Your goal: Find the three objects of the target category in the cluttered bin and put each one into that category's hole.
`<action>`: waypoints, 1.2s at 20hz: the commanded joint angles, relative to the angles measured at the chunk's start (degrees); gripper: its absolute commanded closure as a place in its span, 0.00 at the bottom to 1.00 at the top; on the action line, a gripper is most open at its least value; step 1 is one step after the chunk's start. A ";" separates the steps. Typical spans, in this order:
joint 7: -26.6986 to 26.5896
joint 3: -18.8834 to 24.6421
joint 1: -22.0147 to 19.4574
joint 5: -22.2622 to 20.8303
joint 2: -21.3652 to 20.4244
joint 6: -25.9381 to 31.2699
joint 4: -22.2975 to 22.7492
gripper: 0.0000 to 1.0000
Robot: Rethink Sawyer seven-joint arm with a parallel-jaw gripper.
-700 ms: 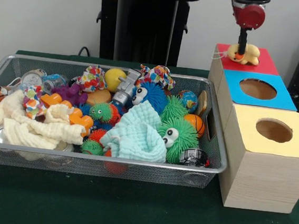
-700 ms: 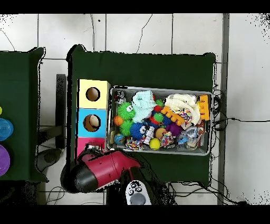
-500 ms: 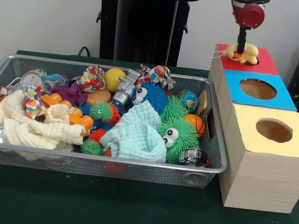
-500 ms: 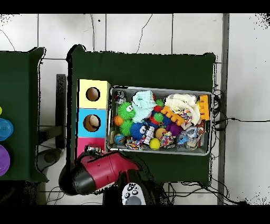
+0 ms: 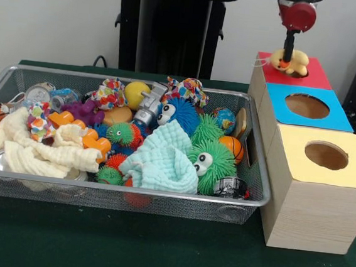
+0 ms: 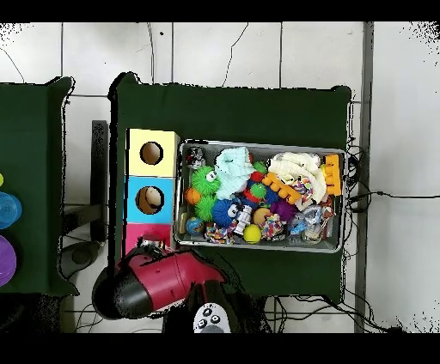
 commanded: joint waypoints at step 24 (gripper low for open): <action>16.05 -6.81 4.36 5.20 7.73 -3.12 -3.33 1.00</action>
